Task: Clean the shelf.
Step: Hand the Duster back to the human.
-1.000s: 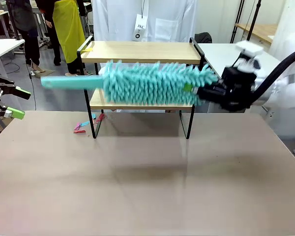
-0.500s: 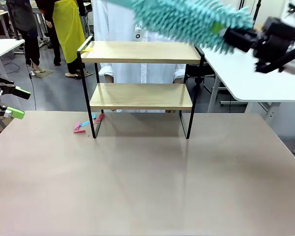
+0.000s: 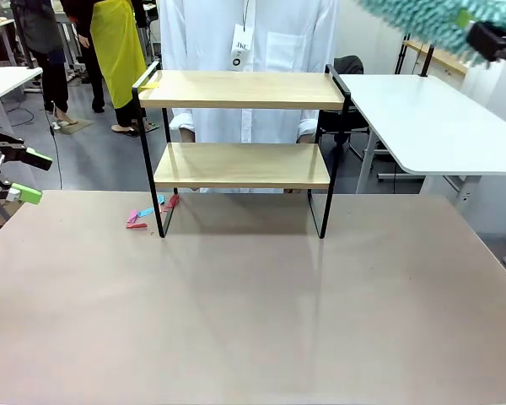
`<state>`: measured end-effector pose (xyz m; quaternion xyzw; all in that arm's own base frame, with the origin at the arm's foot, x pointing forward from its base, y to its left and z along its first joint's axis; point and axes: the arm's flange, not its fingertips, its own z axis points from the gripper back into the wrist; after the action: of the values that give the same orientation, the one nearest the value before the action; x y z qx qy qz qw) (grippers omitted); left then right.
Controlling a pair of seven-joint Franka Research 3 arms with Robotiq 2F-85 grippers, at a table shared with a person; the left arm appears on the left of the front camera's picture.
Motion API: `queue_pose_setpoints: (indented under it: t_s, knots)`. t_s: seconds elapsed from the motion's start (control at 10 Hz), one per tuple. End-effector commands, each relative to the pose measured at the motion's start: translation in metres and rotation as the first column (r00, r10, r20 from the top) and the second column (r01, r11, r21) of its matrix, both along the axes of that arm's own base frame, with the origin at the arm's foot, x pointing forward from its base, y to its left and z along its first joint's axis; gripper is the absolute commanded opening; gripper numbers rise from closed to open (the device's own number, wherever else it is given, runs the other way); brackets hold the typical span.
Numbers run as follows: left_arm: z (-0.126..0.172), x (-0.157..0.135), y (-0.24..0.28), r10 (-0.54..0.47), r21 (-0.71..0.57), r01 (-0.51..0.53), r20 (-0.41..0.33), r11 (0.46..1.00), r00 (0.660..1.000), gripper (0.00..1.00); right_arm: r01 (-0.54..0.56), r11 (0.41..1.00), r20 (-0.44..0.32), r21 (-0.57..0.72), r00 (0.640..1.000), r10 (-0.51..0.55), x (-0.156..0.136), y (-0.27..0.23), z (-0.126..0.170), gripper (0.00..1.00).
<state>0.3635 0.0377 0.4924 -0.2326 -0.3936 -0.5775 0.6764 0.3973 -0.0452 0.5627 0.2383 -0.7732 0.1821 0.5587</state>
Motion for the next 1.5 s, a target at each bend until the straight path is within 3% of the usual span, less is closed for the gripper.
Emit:
queue_pose_setpoints:
  t_s: [0.0,0.2,0.5,0.7,1.1,1.4]
  knots:
    - [-0.001,0.002,-0.001,-0.006,-0.031,0.007,0.014,1.0,1.0,1.0,0.182,0.983,0.018,0.016,0.983,-0.183,-0.013,-0.009,-0.008,0.16]
    - [-0.001,0.002,-0.001,-0.006,-0.031,0.007,0.014,1.0,1.0,1.0,0.3,0.954,-0.008,0.009,0.954,-0.3,-0.017,-0.033,-0.025,0.16]
    - [-0.001,0.002,-0.001,-0.006,-0.031,0.007,0.014,1.0,1.0,1.0,0.372,0.928,-0.098,-0.011,0.923,-0.371,-0.011,-0.054,-0.075,0.16]
    - [-0.001,0.002,-0.001,-0.006,-0.031,0.007,0.014,1.0,1.0,1.0,0.379,0.926,-0.173,0.001,0.912,-0.373,-0.01,-0.058,-0.119,0.16]
    - [-0.001,0.002,-0.001,-0.006,-0.031,0.007,0.014,1.0,1.0,1.0,0.386,0.923,-0.223,0.013,0.9,-0.373,-0.024,-0.053,-0.179,0.16]
    - [-0.001,0.002,-0.001,-0.006,-0.031,0.007,0.014,1.0,1.0,1.0,0.337,0.941,-0.177,0.023,0.928,-0.328,-0.023,-0.047,-0.19,0.16]
